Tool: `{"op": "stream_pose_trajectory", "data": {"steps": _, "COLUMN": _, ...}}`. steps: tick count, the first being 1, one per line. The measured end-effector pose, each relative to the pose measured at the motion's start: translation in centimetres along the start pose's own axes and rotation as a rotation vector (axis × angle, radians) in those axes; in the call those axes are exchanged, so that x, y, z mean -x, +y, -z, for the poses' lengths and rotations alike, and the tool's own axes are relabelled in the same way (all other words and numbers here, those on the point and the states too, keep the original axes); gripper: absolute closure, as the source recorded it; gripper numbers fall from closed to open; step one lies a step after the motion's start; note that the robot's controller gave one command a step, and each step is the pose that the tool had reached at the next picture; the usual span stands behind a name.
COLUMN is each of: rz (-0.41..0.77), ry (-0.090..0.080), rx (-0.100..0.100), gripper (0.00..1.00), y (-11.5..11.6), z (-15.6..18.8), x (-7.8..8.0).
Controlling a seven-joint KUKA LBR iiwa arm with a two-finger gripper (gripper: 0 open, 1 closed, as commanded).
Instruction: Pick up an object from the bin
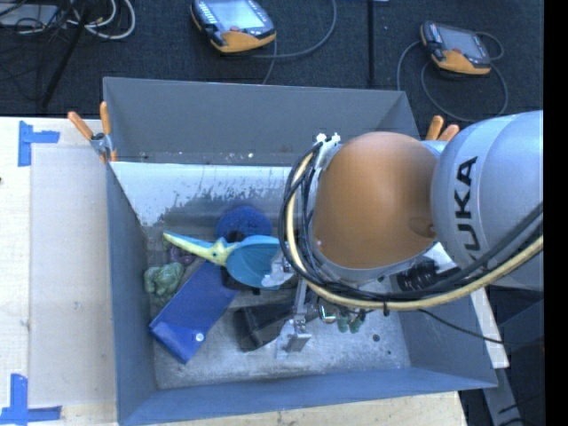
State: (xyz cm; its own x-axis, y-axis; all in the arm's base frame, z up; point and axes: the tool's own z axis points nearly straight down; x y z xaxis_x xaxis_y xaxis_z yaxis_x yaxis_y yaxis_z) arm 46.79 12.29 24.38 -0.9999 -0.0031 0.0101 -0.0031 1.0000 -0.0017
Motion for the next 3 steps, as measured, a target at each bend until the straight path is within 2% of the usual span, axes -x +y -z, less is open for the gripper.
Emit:
{"op": "stream_pose_trajectory", "data": {"steps": 1, "rz": -0.004, "ry": -0.008, "rx": 0.002, "gripper": 0.00, "y": -0.1, "z": 0.4, "x": 0.2}}
{"op": "stream_pose_trajectory", "data": {"steps": 2, "rz": 0.071, "ry": -0.013, "rx": 0.002, "gripper": 0.00, "y": 0.3, "z": -4.1, "x": 1.1}}
{"op": "stream_pose_trajectory", "data": {"steps": 3, "rz": 0.160, "ry": -0.012, "rx": 0.001, "gripper": 0.00, "y": 0.8, "z": -10.7, "x": 2.3}}
